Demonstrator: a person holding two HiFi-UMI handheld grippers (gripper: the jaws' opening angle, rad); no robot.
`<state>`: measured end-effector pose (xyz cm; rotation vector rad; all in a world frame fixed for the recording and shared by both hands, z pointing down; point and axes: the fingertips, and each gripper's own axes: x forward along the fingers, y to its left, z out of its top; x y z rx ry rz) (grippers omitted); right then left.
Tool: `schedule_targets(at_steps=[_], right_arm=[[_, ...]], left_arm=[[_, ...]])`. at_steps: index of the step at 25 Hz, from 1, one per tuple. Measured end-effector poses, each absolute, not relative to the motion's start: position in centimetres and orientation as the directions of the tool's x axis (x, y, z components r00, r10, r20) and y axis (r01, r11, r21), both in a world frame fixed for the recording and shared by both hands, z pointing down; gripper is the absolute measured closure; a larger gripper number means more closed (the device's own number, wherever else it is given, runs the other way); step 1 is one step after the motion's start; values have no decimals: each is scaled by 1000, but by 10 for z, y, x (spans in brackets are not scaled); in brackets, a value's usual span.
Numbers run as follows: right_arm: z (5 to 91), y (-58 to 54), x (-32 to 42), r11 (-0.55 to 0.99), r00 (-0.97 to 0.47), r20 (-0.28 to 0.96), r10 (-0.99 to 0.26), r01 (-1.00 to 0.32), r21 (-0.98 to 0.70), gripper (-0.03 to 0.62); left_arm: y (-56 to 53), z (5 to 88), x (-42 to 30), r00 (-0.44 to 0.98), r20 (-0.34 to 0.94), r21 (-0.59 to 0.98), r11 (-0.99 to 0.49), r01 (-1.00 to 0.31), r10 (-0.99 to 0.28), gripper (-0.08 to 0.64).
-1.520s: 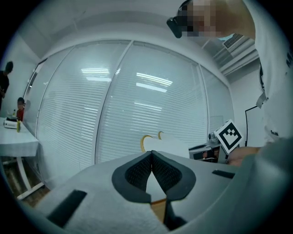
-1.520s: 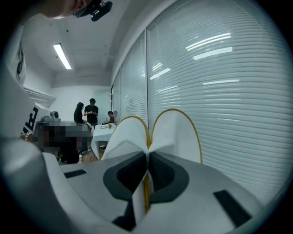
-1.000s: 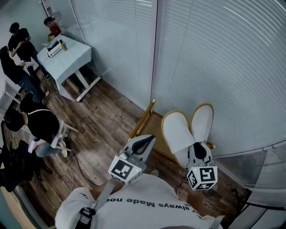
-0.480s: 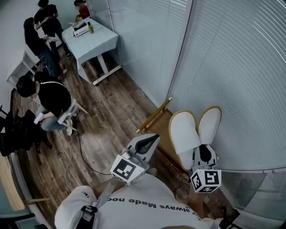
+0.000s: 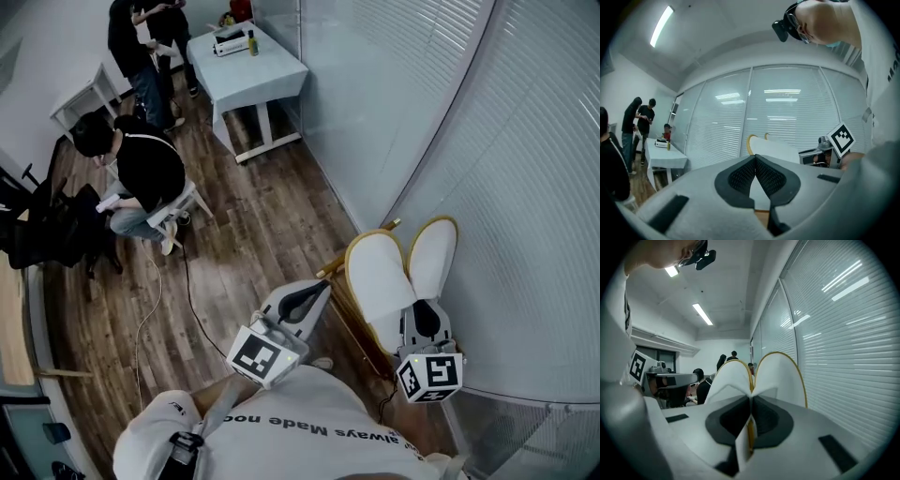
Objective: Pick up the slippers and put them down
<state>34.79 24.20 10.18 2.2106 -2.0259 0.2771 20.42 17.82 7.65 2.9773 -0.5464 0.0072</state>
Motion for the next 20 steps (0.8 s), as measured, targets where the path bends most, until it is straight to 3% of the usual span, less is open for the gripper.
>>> schedule_targets(at_steps=[20], right_arm=[[93,33,101,275,-277,183,-943,-961,-36,571]], left_arm=[[26,70,-55,743,5,72,-741,-668,-670,549]])
